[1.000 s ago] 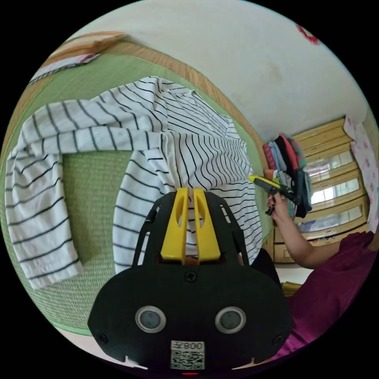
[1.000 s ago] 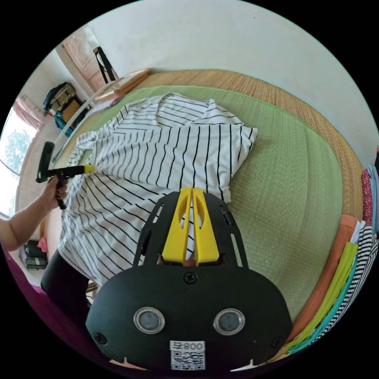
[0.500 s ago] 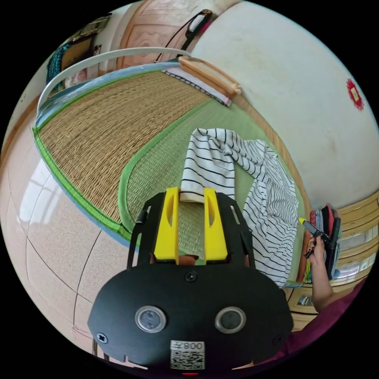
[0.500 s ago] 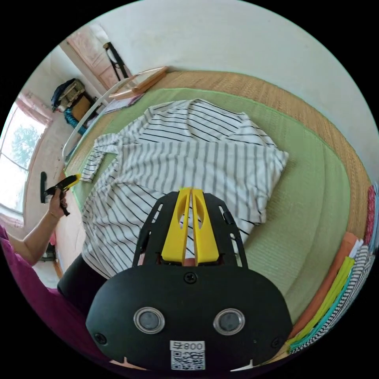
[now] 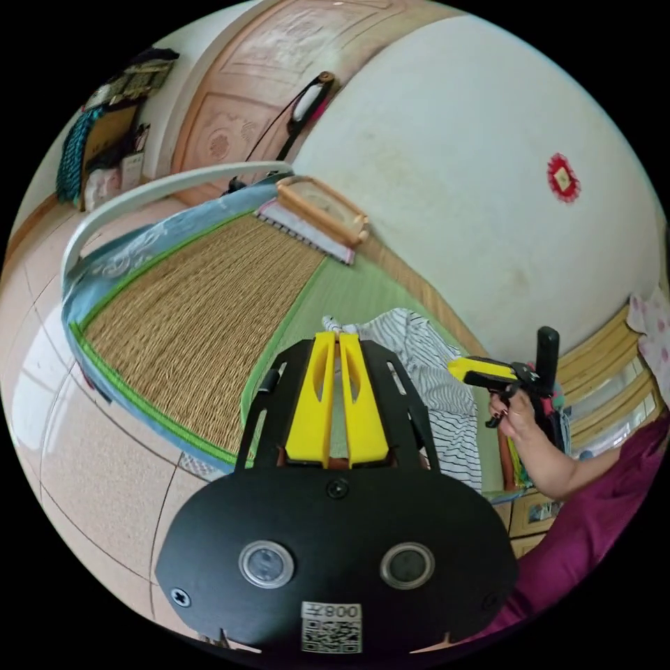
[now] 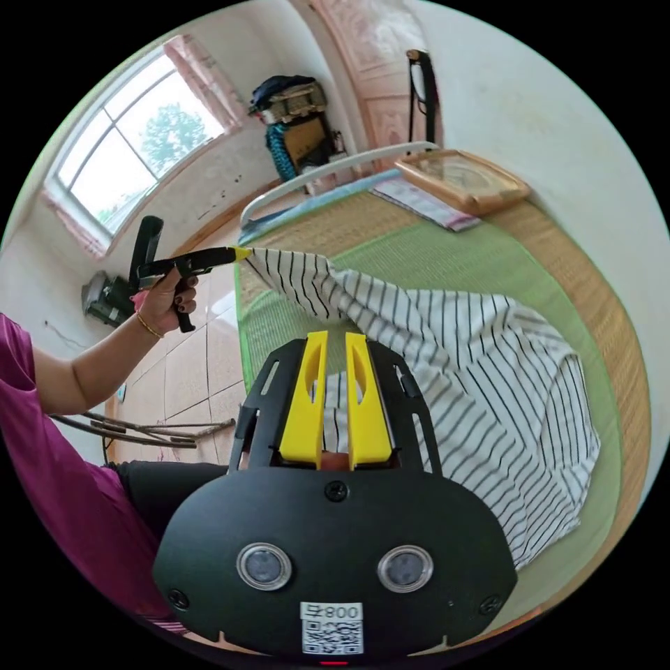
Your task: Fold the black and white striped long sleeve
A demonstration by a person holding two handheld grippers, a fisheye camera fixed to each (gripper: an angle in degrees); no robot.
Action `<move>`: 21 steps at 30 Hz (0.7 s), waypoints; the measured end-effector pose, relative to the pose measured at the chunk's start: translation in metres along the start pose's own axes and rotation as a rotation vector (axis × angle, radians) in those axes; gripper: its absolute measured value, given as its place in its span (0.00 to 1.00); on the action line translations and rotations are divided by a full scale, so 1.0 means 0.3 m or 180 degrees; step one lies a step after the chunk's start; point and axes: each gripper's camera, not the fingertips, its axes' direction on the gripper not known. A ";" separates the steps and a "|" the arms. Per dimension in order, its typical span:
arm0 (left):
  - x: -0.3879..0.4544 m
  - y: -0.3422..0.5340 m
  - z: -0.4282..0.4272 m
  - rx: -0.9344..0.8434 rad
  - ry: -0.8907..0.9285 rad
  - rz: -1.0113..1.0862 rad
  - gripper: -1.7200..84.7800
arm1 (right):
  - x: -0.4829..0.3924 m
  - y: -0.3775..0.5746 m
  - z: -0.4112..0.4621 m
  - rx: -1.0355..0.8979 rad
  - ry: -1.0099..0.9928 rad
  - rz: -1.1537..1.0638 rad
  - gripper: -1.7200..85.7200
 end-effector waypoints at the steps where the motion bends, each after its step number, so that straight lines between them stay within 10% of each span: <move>1: 0.045 -0.041 -0.030 0.0033 0.0091 0.0089 0.03 | -0.015 -0.028 -0.010 0.0020 -0.0020 -0.0049 0.07; 21: 0.568 -0.399 -0.123 -0.0371 0.0860 0.1085 0.03 | -0.187 -0.564 -0.201 -0.0482 -0.0836 -0.1770 0.12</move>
